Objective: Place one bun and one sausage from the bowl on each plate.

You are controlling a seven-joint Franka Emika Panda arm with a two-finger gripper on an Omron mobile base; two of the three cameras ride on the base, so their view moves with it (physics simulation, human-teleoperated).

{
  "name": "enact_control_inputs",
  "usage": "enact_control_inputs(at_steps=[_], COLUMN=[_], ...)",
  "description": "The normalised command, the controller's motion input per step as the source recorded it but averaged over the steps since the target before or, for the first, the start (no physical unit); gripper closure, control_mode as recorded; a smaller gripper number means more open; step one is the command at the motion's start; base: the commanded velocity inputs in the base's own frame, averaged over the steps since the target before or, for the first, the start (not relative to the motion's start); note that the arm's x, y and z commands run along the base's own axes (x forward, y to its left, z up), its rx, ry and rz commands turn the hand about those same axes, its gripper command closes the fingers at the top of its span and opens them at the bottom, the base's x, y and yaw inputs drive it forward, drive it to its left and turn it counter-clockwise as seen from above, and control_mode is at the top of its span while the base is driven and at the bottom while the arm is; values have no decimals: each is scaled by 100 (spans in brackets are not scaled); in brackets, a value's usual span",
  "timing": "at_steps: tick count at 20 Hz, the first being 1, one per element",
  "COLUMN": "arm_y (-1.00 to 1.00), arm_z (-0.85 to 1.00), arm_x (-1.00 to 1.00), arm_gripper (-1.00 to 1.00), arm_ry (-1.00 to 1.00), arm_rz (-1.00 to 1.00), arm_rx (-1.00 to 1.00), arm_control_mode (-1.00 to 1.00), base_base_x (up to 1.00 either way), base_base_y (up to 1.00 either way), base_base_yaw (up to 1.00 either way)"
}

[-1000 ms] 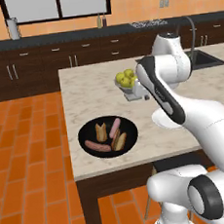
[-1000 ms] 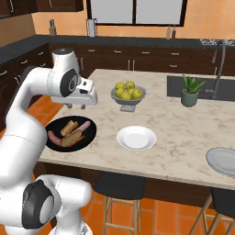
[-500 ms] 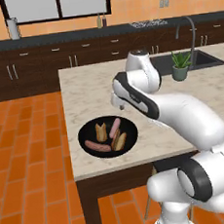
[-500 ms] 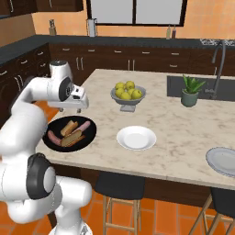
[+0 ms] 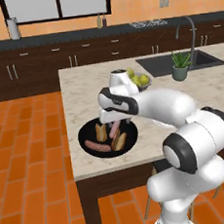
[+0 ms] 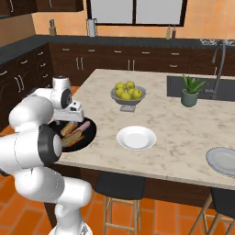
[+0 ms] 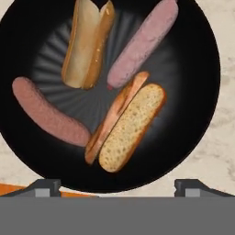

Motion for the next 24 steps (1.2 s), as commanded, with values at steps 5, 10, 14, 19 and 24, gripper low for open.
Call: enact_control_inputs(at_steps=[5,10,14,19,24], arm_y=[1,8,0,8,11], arm_z=[-78,-49,-42,-28,-26], arm_x=[19,26,15,19,8], arm_gripper=[-100,-100,-100,-100,-100], arm_ry=[16,1,0,1,1], arm_rz=[0,0,0,0,0], arm_rx=[-3,-9,-1,0,0], arm_control_mode=[-100,-100,-100,-100,-100], base_base_x=[0,0,0,0,0], base_base_y=[0,0,0,0,0], base_base_yaw=[0,0,0,0,0])
